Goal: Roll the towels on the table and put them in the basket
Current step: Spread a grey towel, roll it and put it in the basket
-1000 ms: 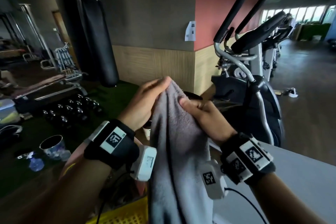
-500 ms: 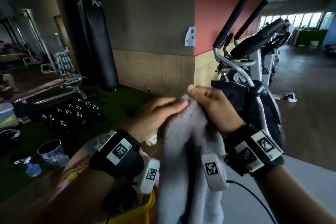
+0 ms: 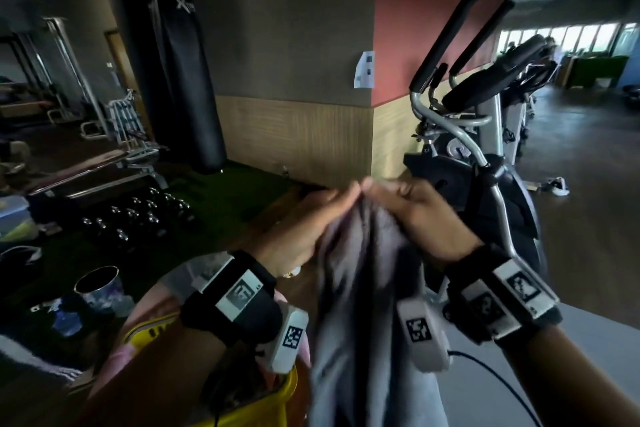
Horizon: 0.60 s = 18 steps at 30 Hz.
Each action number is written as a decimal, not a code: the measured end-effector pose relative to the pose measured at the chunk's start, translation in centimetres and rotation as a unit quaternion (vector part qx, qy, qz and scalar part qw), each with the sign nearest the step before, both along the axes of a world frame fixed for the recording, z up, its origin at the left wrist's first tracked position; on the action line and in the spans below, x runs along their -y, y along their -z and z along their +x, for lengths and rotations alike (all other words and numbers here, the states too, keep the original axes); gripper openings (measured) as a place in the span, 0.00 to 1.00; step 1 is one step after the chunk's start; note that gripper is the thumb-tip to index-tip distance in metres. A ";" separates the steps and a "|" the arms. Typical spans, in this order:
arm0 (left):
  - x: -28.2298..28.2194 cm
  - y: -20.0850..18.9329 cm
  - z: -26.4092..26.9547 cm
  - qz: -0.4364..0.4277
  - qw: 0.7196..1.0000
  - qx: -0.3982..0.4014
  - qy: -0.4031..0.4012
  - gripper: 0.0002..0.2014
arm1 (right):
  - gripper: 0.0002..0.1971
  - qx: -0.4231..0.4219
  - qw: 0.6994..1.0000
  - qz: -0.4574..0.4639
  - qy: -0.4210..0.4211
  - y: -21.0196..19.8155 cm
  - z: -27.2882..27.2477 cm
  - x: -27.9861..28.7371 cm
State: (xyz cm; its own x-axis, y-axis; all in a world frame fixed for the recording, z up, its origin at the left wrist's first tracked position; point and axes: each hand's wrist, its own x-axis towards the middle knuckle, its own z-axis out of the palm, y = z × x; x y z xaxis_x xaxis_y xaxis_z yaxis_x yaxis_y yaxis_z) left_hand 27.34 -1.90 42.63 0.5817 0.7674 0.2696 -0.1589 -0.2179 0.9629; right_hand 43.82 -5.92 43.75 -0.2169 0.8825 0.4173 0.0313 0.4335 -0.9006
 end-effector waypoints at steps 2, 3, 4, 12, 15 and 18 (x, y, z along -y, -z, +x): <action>0.1 0.1 -0.2 0.008 1.000 -0.019 -0.008 0.17 | 0.22 -0.034 0.999 0.008 0.010 -0.6 0.6 -0.5; -0.2 -0.1 -0.5 0.009 1.000 0.004 -0.010 0.15 | 0.25 -0.019 1.000 0.002 0.002 -0.4 0.5 -0.4; -0.6 -0.5 -1.0 0.003 0.999 0.034 -0.015 0.14 | 0.25 0.018 1.000 -0.011 -0.008 0.3 0.4 -0.1; -0.8 -0.1 -0.8 0.037 0.998 -0.031 -0.038 0.12 | 0.25 0.011 0.999 0.030 0.035 0.3 0.1 -0.3; -1.1 -0.9 -1.1 0.006 0.997 0.059 -0.048 0.15 | 0.22 0.060 0.998 -0.015 -0.008 1.8 -0.6 1.0; -0.2 0.4 -0.2 -0.005 1.000 0.007 0.027 0.16 | 0.19 -0.009 1.000 0.003 0.022 0.2 0.3 0.1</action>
State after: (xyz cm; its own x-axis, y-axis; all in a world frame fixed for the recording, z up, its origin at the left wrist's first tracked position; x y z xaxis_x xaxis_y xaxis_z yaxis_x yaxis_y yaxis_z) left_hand 27.11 -1.66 42.24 0.6182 0.7379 0.2709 -0.1838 -0.1993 0.9625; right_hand 44.08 -5.99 43.52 -0.1705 0.8883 0.4264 0.0351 0.4380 -0.8983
